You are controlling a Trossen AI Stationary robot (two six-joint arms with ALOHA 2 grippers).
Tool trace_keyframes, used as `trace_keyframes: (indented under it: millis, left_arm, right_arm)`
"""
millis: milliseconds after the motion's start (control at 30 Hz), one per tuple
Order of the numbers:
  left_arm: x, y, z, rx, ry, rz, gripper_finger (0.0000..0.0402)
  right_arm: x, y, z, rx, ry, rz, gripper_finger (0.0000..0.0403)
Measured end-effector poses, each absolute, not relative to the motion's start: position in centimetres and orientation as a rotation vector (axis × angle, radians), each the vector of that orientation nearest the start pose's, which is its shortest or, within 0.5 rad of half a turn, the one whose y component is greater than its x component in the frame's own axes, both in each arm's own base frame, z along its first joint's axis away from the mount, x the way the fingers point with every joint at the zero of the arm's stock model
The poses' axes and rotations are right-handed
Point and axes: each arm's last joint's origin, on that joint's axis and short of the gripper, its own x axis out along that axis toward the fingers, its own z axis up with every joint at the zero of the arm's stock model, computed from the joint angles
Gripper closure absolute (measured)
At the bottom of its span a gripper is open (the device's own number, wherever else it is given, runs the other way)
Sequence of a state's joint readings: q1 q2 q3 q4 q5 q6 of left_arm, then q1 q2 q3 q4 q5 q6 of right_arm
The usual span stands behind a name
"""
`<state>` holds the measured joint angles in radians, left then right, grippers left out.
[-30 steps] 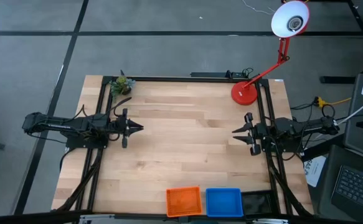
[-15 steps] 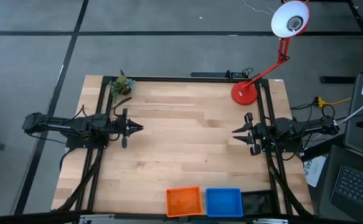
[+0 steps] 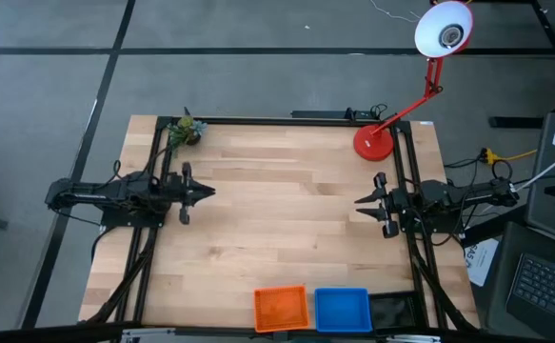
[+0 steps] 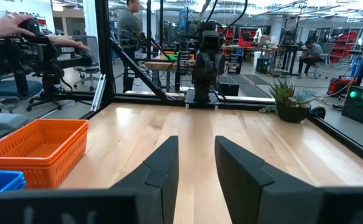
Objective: Stack baskets by color
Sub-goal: Return to Home Position
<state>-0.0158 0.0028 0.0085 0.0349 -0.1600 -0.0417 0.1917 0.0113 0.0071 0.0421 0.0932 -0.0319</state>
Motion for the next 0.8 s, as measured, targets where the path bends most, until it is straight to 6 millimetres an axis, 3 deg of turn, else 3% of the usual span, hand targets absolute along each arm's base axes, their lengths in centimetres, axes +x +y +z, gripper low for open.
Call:
trace_keyframes:
  millis: [300, 800]
  left_arm:
    - [9.73, 0.02, 16.80, -0.043, -0.026, 0.045, 0.0370]
    - [9.79, 0.02, 16.85, -0.043, -0.030, 0.046, 0.0370]
  right_arm:
    - [9.64, 1.60, 16.92, -0.026, -0.040, 0.098, 0.0297]
    - [9.65, 1.60, 16.91, -0.026, -0.040, 0.098, 0.0297]
